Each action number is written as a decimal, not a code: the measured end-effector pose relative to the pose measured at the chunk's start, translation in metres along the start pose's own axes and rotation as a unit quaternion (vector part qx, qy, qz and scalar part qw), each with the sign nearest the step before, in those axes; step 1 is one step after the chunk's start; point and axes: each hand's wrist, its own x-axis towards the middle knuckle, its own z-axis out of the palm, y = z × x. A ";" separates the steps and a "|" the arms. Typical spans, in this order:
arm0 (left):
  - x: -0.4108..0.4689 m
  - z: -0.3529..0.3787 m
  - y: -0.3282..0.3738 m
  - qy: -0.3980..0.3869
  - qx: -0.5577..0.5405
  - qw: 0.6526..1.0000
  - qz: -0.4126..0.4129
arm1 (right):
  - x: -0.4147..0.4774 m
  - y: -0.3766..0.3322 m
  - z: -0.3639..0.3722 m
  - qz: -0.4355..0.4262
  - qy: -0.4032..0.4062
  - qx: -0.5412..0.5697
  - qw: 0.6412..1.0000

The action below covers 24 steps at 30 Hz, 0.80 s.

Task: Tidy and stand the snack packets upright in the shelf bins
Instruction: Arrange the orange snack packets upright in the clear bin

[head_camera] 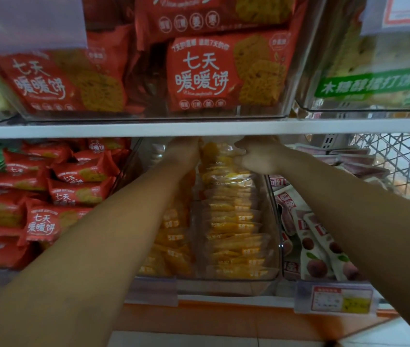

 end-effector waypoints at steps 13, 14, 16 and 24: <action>0.003 0.007 0.022 -0.054 0.027 0.998 0.029 | -0.005 0.004 -0.001 -0.036 -0.014 0.031 0.999; 0.006 0.009 0.022 -0.058 0.031 0.997 0.028 | -0.005 0.003 0.000 -0.035 -0.014 0.037 0.999; 0.009 0.011 0.022 -0.066 0.030 0.997 0.032 | -0.005 0.003 0.001 -0.035 -0.011 0.046 0.998; 0.011 0.007 0.020 -0.115 -0.009 0.993 0.026 | -0.007 -0.002 0.000 -0.040 -0.012 0.059 0.997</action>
